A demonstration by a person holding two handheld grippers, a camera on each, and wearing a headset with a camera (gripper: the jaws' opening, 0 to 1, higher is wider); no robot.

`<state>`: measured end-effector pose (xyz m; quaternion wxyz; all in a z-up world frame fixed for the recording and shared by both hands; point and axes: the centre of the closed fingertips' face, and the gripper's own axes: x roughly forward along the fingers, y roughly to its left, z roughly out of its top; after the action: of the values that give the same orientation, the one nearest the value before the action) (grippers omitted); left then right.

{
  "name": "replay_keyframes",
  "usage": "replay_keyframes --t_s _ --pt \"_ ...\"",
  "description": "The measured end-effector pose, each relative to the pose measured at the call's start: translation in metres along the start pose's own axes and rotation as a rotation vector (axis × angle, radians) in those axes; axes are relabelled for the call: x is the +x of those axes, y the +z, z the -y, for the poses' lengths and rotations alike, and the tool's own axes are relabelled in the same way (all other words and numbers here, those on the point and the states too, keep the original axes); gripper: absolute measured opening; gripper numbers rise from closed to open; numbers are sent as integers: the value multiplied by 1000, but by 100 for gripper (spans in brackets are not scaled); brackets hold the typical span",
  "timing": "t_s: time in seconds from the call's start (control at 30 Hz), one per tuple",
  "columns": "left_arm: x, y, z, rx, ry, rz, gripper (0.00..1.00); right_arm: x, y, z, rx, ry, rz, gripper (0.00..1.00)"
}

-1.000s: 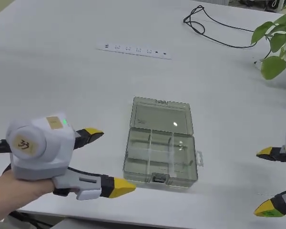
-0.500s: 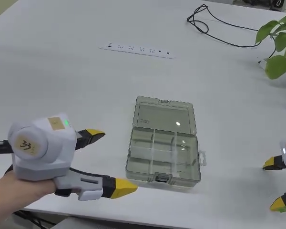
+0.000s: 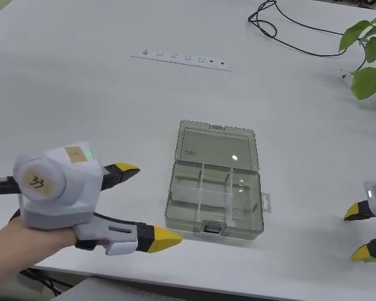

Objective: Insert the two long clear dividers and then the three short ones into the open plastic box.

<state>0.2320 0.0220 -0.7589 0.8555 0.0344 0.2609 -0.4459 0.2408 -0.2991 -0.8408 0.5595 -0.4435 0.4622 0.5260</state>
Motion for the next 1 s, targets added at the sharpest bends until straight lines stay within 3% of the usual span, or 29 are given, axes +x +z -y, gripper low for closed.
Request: replay_keyframes --t_s 0.07,0.23,0.4,0.6,0.67,0.77,0.9,1.0 --pt "0 0 0 -3 -1 3 90 0 1 -1 -10 1 -6 33" --pt "2 -1 2 -7 -3 8 89 0 1 0 -9 -3 -14 33" --pt "4 0 0 -17 10 14 89 0 -2 1 85 -13 -23 32" --pt "2 -4 -3 -28 23 3 90 -1 7 3 103 -29 -2 32" --pt "1 -6 -7 -58 34 1 90 -4 15 6 115 -46 16 32" --pt "-1 -4 -13 -176 44 35 89 -12 35 12 126 -76 76 32" --pt "-1 -3 -21 -242 58 36 88 -23 58 18 93 -122 110 32" --pt "0 3 -23 -328 56 58 88 -31 84 22 46 -151 151 32"
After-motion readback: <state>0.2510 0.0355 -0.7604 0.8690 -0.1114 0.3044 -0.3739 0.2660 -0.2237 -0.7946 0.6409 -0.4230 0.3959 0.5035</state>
